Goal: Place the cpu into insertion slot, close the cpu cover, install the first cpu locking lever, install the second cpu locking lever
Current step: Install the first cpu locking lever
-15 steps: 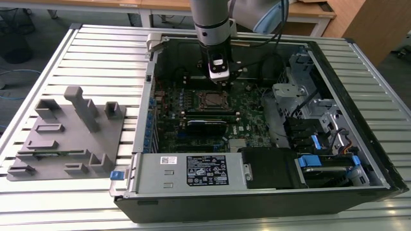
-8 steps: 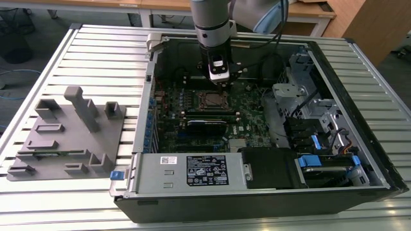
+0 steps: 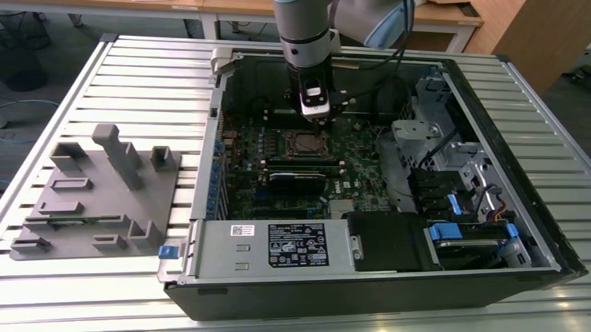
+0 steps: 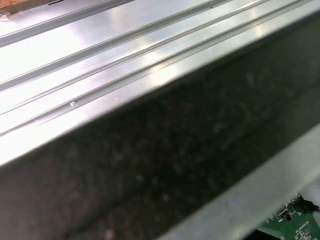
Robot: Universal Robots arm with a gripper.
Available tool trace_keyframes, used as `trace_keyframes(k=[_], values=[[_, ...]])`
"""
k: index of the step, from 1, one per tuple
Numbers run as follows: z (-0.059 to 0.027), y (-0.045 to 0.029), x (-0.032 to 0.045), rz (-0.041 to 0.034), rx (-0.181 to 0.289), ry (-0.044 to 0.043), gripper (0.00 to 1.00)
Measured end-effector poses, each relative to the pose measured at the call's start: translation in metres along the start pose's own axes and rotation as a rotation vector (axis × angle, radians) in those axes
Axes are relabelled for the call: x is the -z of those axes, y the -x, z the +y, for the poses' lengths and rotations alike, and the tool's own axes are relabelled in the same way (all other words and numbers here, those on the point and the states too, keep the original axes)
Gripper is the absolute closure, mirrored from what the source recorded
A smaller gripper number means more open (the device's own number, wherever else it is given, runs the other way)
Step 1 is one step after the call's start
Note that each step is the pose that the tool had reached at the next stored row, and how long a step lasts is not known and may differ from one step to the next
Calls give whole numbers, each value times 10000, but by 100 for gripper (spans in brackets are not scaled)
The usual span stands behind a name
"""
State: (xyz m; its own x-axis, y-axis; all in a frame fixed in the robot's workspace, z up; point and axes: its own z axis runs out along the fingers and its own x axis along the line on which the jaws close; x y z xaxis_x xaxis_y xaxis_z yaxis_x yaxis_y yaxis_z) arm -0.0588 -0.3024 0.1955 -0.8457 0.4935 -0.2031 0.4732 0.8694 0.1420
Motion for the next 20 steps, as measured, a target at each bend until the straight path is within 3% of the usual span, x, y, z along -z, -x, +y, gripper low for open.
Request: trace_keyframes(k=[20], values=[[18, -16, -19, -1, 0, 1, 89]])
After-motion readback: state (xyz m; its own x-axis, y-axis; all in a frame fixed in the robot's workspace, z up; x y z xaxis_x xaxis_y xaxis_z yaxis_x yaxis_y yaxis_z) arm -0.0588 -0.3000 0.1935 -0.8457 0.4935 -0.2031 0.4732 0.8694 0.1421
